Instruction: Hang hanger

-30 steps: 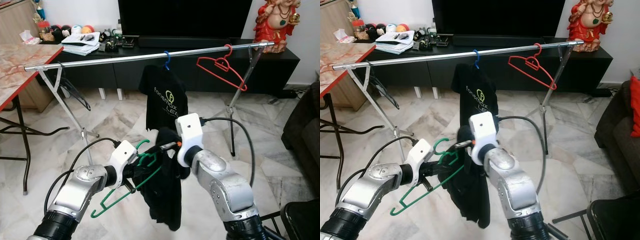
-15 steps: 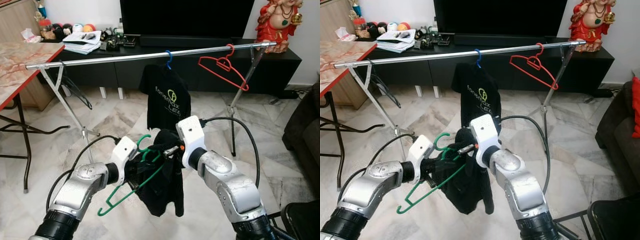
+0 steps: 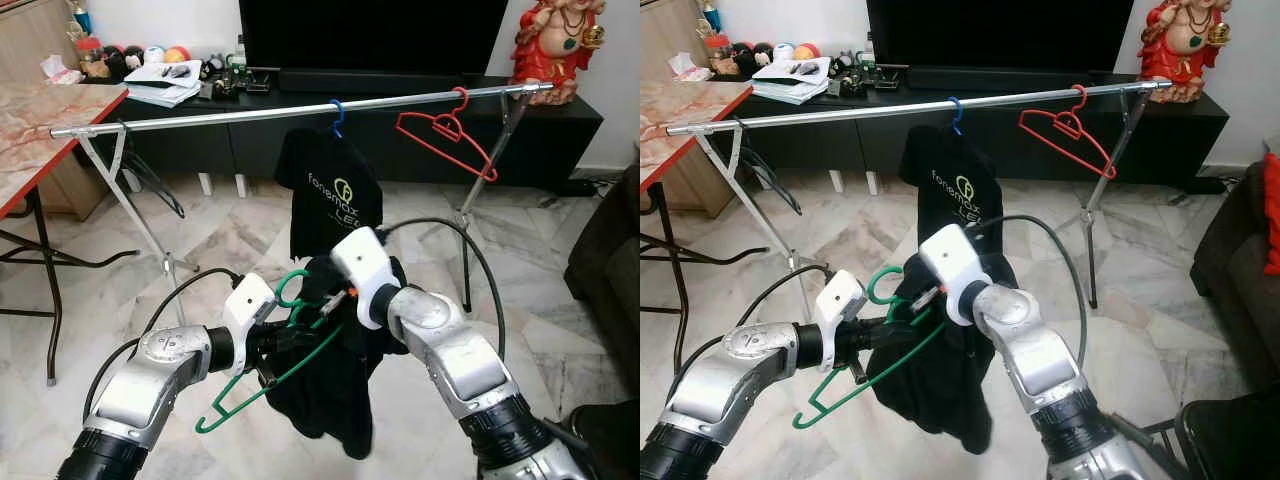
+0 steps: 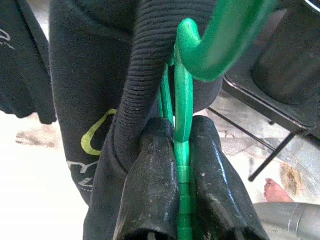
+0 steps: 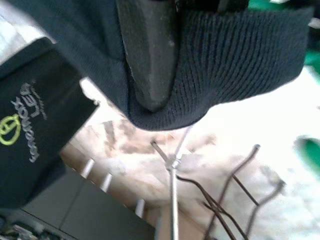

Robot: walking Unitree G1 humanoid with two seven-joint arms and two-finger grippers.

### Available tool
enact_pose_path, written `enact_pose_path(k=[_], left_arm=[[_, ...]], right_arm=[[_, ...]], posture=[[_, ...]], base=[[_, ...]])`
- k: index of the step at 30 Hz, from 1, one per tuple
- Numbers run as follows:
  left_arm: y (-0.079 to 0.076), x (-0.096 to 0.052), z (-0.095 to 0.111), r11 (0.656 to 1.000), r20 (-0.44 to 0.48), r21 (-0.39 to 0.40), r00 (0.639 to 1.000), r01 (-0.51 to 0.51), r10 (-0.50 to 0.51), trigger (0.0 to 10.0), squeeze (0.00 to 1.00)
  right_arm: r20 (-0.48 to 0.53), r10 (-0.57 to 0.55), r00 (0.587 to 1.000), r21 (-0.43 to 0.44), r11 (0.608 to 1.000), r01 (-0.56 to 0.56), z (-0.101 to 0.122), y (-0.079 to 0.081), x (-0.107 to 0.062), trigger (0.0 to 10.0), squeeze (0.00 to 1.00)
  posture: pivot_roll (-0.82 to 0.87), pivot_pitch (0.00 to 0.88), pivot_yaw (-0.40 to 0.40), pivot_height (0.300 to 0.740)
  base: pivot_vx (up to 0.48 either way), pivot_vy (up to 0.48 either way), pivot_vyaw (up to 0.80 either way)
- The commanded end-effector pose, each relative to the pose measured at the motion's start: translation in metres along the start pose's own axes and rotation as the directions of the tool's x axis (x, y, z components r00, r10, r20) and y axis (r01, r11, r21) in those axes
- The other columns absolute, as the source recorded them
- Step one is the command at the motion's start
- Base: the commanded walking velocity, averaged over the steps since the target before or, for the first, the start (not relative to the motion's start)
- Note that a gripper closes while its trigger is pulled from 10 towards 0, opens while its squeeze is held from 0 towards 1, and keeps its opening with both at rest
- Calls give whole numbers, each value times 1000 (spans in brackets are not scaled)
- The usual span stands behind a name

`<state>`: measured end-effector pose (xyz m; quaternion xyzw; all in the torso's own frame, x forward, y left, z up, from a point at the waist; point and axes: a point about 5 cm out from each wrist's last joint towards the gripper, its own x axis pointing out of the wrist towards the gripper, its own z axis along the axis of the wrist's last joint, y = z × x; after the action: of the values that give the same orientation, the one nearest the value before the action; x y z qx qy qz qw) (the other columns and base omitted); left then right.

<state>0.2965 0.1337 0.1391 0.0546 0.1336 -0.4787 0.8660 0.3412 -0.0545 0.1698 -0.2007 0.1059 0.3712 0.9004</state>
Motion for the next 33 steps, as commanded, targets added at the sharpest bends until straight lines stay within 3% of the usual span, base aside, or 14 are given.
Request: enact_pose_path(k=[1, 2, 4, 7, 12, 16, 17, 22, 24, 26, 27, 28, 29, 33], left_arm=[[-8, 2, 9, 998, 21, 38, 999, 49, -50, 10000, 0], [-8, 2, 9, 998, 21, 38, 999, 49, -50, 10000, 0], [-8, 2, 9, 998, 18, 39, 999, 48, -49, 10000, 0], [-9, 1, 9, 998, 8, 42, 999, 47, -48, 10000, 0], [-11, 3, 9, 998, 3, 44, 998, 55, -55, 10000, 0], [-11, 4, 8, 997, 0, 47, 998, 56, -56, 10000, 0], [-11, 4, 8, 997, 0, 47, 998, 56, -56, 10000, 0], [-11, 6, 7, 997, -6, 51, 999, 49, -49, 10000, 0], [-11, 6, 7, 997, -9, 51, 999, 49, -49, 10000, 0], [-11, 6, 5, 997, -23, 54, 999, 46, -45, 10000, 0], [-11, 6, 4, 997, -27, 56, 999, 45, -44, 10000, 0], [-11, 7, 3, 997, -29, 57, 999, 46, -44, 10000, 0], [-11, 7, 3, 997, -29, 57, 999, 46, -45, 10000, 0], [-11, 7, 4, 997, -24, 53, 999, 49, -47, 10000, 0]], right_arm=[[-17, -118, 993, -63, 991, 116, 5, -17, 5, 10000, 0], [-17, -118, 993, -63, 991, 116, 5, -17, 5, 10000, 0], [-43, -234, 971, -74, 970, 231, 4, -37, 4, 10000, 0], [-27, -249, 968, 2, 968, 249, 7, -40, 5, 10000, 0], [-39, -173, 984, -12, 985, 172, 2, -23, 12, 10000, 0], [13, -66, 998, 82, 994, 65, 7, -4, 14, 10000, 0], [16, -63, 998, 90, 994, 61, 7, -3, 14, 10000, 0], [113, -26, 993, 285, 958, -7, 24, 2, 10, 10000, 0], [130, -21, 991, 315, 949, -22, 27, 3, 9, 10000, 0], [121, -20, 992, 300, 954, -17, 26, 3, 7, 10000, 0], [96, -33, 995, 262, 965, 7, 22, 2, 7, 10000, 0], [33, -69, 997, 164, 984, 63, 13, -1, 6, 10000, 0], [15, -78, 997, 139, 987, 75, 10, -2, 6, 10000, 0], [40, -31, 999, 159, 987, 24, 11, 2, 5, 10000, 0]], posture=[[21, 98, -4, 740], [21, 98, -4, 740], [24, 97, -5, 740], [24, 97, -5, 740], [21, 96, -4, 740], [20, 91, -3, 740], [20, 91, -3, 740], [19, 86, -4, 740], [16, 85, -4, 740], [16, 85, -5, 740], [16, 84, -5, 740], [16, 84, -5, 740], [16, 84, -5, 740], [18, 87, -7, 740]], base=[[0, 0, 0], [0, 0, 0], [0, 0, 0], [0, 0, 0], [0, 0, 0], [0, 0, 0], [0, 0, 0], [0, 0, 0], [0, 0, 0], [0, 0, 0], [0, 0, 0], [0, 0, 0], [0, 0, 0], [0, 0, 0]])
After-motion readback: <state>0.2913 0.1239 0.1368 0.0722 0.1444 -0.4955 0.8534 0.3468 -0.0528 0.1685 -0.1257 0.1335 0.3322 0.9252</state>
